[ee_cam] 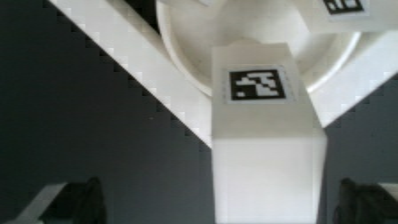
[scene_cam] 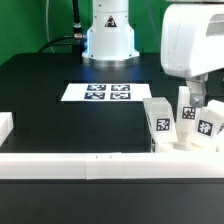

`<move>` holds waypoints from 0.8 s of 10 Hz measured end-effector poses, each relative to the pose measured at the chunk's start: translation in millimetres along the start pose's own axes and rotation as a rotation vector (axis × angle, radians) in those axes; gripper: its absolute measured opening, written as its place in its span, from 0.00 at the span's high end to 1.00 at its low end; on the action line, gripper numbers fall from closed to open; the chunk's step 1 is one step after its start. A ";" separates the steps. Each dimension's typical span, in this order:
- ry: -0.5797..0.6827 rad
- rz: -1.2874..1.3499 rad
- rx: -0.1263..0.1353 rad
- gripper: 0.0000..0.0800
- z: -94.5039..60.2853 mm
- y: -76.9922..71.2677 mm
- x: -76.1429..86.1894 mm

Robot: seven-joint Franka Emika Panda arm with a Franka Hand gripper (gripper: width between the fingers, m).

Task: Assemble stool

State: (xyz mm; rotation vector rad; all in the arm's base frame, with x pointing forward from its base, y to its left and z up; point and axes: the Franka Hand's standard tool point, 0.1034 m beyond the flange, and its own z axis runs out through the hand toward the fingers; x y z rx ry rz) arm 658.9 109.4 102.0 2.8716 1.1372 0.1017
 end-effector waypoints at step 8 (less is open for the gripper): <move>-0.034 0.080 0.018 0.33 16.9 -13.7 -3.7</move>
Offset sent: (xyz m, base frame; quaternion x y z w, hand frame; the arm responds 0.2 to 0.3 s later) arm -0.0063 0.0147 -0.0114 0.0367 -0.0412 0.0488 0.9973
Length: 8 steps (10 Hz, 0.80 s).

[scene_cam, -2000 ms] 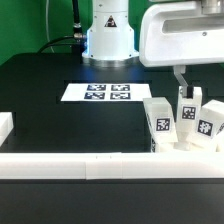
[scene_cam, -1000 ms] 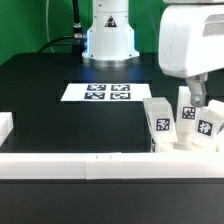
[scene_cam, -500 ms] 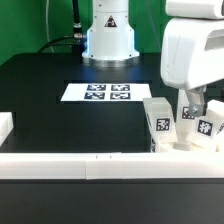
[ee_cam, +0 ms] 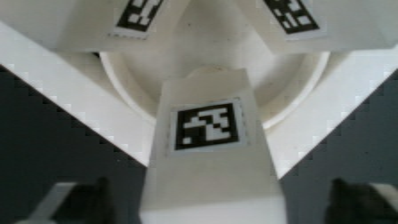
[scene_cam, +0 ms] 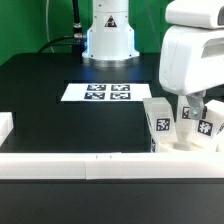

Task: Assemble stool

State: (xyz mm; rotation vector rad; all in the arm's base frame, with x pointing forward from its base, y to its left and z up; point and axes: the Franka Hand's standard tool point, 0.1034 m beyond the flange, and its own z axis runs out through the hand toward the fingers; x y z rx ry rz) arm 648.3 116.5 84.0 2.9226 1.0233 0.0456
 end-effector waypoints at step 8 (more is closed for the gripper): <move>0.012 0.313 -0.006 0.58 0.1 4.2 -0.7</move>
Offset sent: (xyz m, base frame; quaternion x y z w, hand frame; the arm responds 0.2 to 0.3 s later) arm 0.0000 0.0000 0.0000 0.0000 0.0000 0.0650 0.9979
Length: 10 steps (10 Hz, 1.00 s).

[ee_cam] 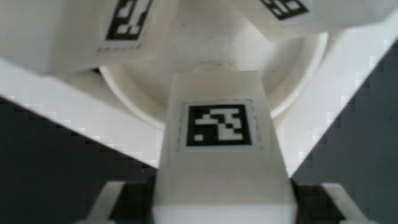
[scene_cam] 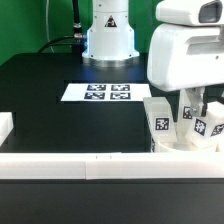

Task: Assemble stool

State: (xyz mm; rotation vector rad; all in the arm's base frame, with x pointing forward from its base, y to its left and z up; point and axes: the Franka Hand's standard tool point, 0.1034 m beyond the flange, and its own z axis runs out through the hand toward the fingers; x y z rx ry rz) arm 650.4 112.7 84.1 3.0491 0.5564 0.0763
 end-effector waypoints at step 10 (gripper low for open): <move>-0.020 1.241 -0.022 0.58 1.1 -2.1 -5.9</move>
Offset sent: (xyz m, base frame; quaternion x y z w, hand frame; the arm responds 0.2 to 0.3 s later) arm -0.0114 0.0019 -0.0101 0.0112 -0.0274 0.2799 0.9596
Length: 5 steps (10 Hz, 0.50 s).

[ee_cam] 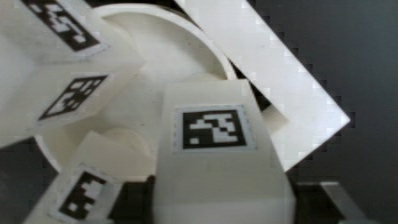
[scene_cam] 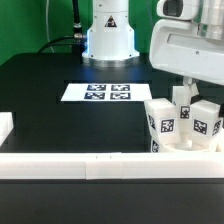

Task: Assemble stool

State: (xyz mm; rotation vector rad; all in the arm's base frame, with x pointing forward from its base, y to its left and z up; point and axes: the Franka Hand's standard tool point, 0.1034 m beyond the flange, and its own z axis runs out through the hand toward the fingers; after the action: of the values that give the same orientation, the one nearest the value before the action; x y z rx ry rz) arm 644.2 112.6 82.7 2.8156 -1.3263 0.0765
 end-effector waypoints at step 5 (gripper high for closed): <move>-0.018 0.432 0.037 0.58 1.6 5.4 1.6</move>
Offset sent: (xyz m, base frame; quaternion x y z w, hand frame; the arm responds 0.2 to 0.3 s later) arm 0.0000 0.0000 0.0000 0.0000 0.0000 0.1938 0.9810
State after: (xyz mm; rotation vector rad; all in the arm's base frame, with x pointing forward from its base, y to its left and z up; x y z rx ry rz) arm 641.1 107.8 81.2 2.5083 -1.9291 0.0851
